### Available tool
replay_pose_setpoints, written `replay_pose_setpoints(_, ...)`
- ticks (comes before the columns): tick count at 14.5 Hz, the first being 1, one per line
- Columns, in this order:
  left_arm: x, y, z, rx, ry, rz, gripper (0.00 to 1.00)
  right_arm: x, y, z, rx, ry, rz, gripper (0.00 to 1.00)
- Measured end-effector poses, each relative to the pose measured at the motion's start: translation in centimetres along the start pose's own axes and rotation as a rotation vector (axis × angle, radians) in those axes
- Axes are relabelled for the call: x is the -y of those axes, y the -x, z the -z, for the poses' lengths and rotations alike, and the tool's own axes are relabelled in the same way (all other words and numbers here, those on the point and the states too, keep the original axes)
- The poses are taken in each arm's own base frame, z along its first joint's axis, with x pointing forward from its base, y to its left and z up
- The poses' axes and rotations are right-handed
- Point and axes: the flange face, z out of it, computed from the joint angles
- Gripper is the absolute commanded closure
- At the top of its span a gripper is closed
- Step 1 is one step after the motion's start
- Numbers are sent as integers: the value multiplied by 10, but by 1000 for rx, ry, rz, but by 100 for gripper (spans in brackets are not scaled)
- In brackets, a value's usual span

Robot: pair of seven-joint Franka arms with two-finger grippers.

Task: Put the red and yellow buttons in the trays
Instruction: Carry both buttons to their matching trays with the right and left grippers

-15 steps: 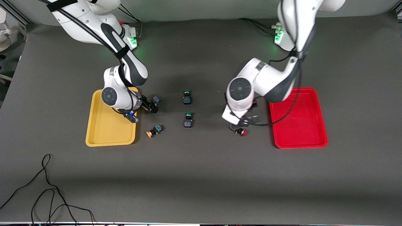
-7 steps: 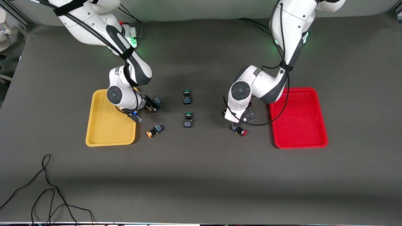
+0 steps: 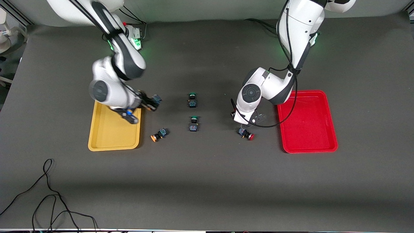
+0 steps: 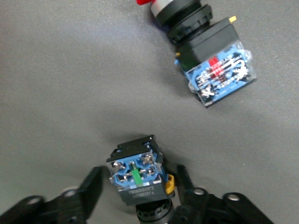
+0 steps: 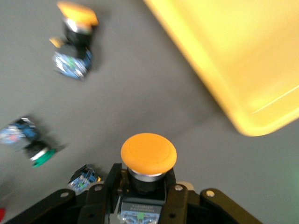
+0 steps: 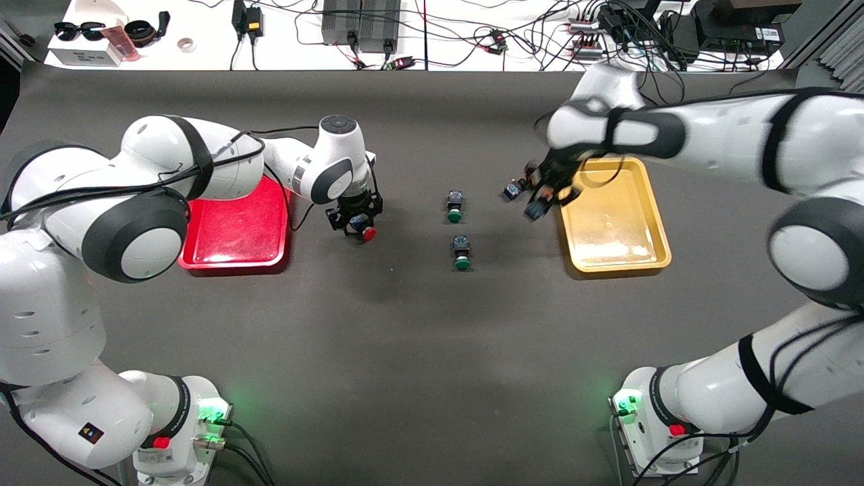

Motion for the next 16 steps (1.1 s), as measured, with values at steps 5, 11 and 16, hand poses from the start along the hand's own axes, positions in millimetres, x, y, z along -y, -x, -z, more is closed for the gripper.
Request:
replay_pose_setpoints(5, 1, -1, 32, 9, -13, 4, 100, -95, -90, 31, -77, -39, 143, 80)
replay_pose_setpoints(11, 82, -13, 258, 63, -77, -17, 100, -109, -136, -72, -97, 34, 222, 0)
replay_pose_setpoints(16, 212, -39, 371, 38, -4, -133, 100, -100, -134, -42, -106, 10, 235, 0)
